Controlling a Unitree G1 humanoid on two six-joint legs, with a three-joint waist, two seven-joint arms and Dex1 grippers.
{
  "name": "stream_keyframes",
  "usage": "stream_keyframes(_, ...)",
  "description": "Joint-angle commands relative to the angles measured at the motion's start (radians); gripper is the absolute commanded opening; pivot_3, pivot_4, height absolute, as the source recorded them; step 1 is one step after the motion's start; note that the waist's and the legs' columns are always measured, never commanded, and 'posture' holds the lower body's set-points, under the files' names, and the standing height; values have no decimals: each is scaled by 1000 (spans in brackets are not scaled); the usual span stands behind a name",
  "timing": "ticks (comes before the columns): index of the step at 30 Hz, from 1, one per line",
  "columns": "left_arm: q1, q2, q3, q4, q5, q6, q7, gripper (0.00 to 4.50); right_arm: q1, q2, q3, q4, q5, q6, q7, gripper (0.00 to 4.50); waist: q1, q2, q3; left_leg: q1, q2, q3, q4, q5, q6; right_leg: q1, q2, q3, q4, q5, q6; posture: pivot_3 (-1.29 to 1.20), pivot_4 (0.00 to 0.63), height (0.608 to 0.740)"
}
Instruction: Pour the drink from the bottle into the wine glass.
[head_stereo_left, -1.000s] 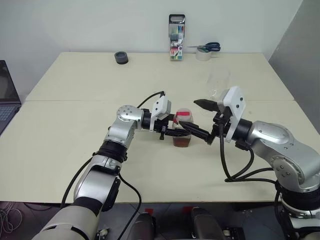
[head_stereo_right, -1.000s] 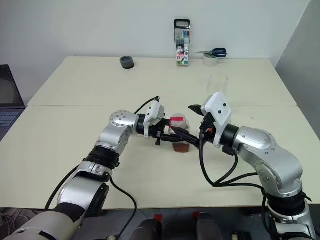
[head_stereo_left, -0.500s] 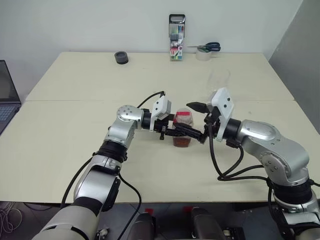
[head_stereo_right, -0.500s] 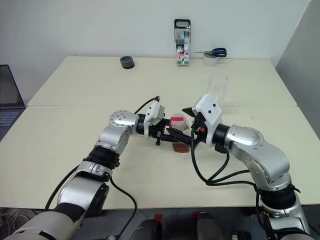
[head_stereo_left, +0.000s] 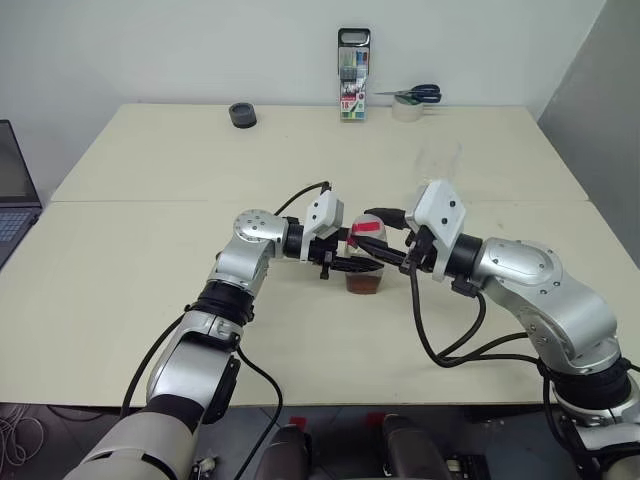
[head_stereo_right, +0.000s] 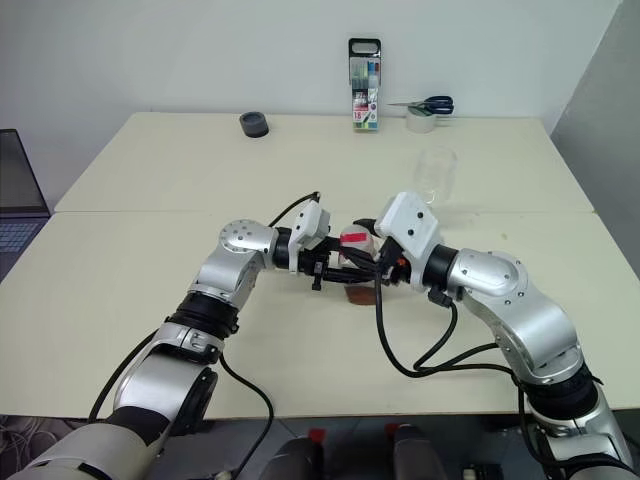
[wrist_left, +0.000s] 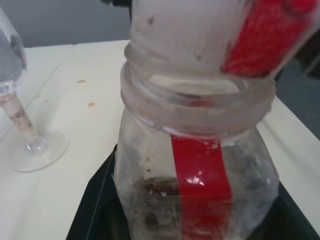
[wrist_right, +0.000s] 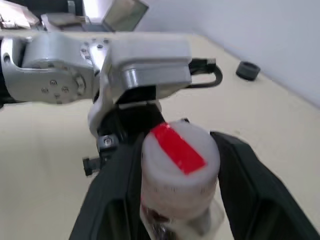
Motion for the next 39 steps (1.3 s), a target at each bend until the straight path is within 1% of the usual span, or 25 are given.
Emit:
stream_keyframes(1, 6, 7, 6, -52, -13, 3, -8, 1817, 9, -13, -15, -23, -54, -68, 2, 1740, 0, 0, 0, 0, 0, 0, 0, 0, 0, 0, 0, 0, 0, 0, 0, 0, 150, 740)
stream_keyframes(3, 11, 8, 6, -59, -13, 7, -6, 1817, 23, -12, -26, -23, -60, -90, 6, 1736, 0, 0, 0, 0, 0, 0, 0, 0, 0, 0, 0, 0, 0, 0, 0, 0, 150, 740)
stream_keyframes(6, 21, 11, 8, -73, -14, 14, 0, 1817, 59, 46, -143, -55, 65, -36, -26, 1732, 1, 0, 0, 0, 0, 0, 0, 0, 0, 0, 0, 0, 0, 0, 0, 0, 150, 740)
stream_keyframes(8, 29, 17, 13, -79, -14, 17, 7, 1817, 94, 52, -237, -78, 134, 19, -46, 1731, 2, 0, 0, -1, 0, 0, 0, 0, 0, 0, 0, 0, 0, 0, 0, 0, 150, 740)
stream_keyframes(10, 37, 24, 21, -84, -17, 22, 17, 1817, 147, 44, -317, -95, 175, 59, -64, 1724, 4, 0, 0, -1, 0, 0, 0, 0, 0, 0, -1, 0, 0, 0, 0, 0, 150, 740)
stream_keyframes(12, 46, 34, 34, -87, -21, 31, 35, 1817, 235, 58, -396, -93, 191, 76, -102, 1724, 6, 0, 0, 0, 0, -1, 0, 0, 0, 1, 0, 0, 0, 0, 0, 0, 150, 740)
stream_keyframes(13, 50, 39, 40, -90, -24, 36, 44, 1817, 281, 54, -400, -83, 173, 73, -110, 1724, 7, 0, 0, 0, 0, -1, -1, 0, 0, 1, 0, 0, 0, 0, 0, 0, 150, 740)
stream_keyframes(15, 56, 47, 48, -97, -30, 43, 58, 1817, 340, 48, -383, -61, 138, 60, -121, 1724, 1, 0, 0, 1, 0, 1, -1, 0, 0, 1, 0, 1, 1, 0, 0, 0, 150, 740)
stream_keyframes(17, 61, 56, 70, -106, -40, 58, 87, 1817, 394, 77, -346, 4, 102, 44, -148, 1724, -3, 0, 0, 2, 0, 2, -1, 0, 0, 1, 0, 2, 1, 0, 0, 0, 150, 740)
stream_keyframes(22, 79, 82, 120, -145, -61, 95, 162, 1817, 446, 128, -240, 158, -9, -6, -185, 3443, -3, 0, 0, 5, 2, 2, -1, 0, 1, 1, 3, 3, 3, 0, 0, 0, 150, 740)
stream_keyframes(25, 98, 109, 163, -167, -70, 118, 221, 1817, 458, 120, -182, 223, -81, -10, -201, 4413, -2, 0, 0, 4, 2, 2, -1, 0, 1, 1, 3, 4, 3, 0, 0, 0, 150, 740)
stream_keyframes(26, 104, 120, 181, -171, -73, 126, 244, 1817, 462, 97, -158, 228, -108, -16, -190, 4499, -2, 0, 0, 4, 2, 2, -1, 0, 1, 1, 3, 4, 3, 0, 0, 0, 150, 740)
stream_keyframes(30, 110, 150, 241, -168, -75, 132, 335, 1817, 466, -4, -78, 242, -218, -69, -145, 4500, 1, 0, -1, 4, 1, 2, 0, 0, 1, 2, 2, 3, 2, 0, 0, 0, 150, 740)
stream_keyframes(33, 98, 171, 291, -126, -50, 102, 441, 1817, 450, -26, -86, 238, -239, -131, -133, 4500, 7, -1, -1, 4, 1, 1, 0, 0, 1, 3, 2, 2, 1, 0, 0, 0, 150, 740)
stream_keyframes(37, 75, 192, 350, -50, -29, 68, 585, 1817, 407, -17, -116, 173, -184, -168, -67, 4500, 7, -1, -1, 4, 1, 1, 0, 0, 1, 2, 2, 2, 1, 0, 0, 0, 150, 740)
stream_keyframes(39, 64, 204, 382, -8, -25, 65, 661, 1816, 359, 22, -124, 120, -95, -142, -18, 4500, 7, -1, -1, 4, 1, 1, 0, 0, 1, 2, 2, 2, 1, 0, 0, 0, 150, 740)
